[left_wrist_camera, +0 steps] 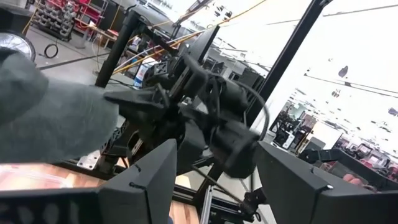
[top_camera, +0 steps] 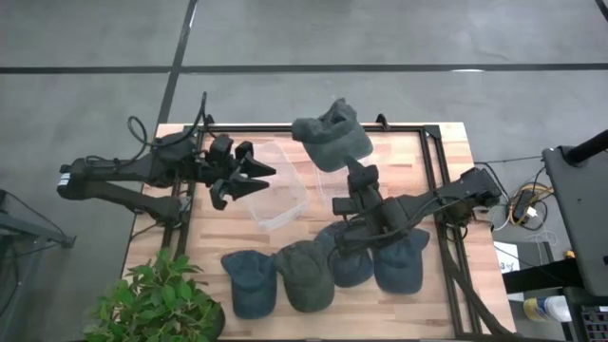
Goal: Pick & Place hat
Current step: Put the left dark green cap into the right transparent bin
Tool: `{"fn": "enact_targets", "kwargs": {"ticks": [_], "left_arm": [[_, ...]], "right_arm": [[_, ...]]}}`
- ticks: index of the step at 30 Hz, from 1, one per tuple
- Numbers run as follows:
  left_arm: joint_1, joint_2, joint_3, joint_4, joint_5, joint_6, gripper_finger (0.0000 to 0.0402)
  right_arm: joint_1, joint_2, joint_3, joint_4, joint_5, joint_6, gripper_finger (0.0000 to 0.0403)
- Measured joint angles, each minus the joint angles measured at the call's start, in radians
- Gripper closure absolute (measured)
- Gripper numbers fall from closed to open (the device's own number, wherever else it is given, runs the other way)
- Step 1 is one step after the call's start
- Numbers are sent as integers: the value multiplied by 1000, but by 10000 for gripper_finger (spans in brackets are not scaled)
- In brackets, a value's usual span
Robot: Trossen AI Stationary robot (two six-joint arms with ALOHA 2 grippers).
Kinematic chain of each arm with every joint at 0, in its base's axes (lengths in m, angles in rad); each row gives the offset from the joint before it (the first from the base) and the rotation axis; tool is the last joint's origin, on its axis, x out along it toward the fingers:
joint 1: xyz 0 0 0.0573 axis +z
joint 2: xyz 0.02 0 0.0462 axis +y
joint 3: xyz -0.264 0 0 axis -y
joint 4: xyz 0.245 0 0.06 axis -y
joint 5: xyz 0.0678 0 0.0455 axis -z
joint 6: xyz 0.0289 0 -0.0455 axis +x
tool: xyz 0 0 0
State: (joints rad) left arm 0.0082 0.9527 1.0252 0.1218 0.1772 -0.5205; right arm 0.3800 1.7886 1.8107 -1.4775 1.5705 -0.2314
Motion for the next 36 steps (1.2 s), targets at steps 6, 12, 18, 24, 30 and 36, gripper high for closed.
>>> {"fn": "enact_targets", "kwargs": {"ticks": [6, 12, 18, 24, 30, 36], "left_arm": [[0, 6, 0, -1, -11, 4, 190], [0, 6, 0, 0, -27, 30, 190], [0, 12, 0, 0, -27, 31, 190], [0, 13, 0, -3, -27, 45, 190], [0, 13, -7, -5, -27, 48, 190], [0, 18, -17, -6, -30, 49, 190]], "right_arm": [[-29, -62, -140, -68, -57, 217, 394], [-67, -81, -253, -70, -163, 288, 394], [-85, -73, -331, -87, -206, 357, 394], [-90, -73, -354, -85, -245, 438, 394], [-99, -45, -357, -43, -297, 441, 394], [-110, 6, -357, 7, -304, 396, 394]]}}
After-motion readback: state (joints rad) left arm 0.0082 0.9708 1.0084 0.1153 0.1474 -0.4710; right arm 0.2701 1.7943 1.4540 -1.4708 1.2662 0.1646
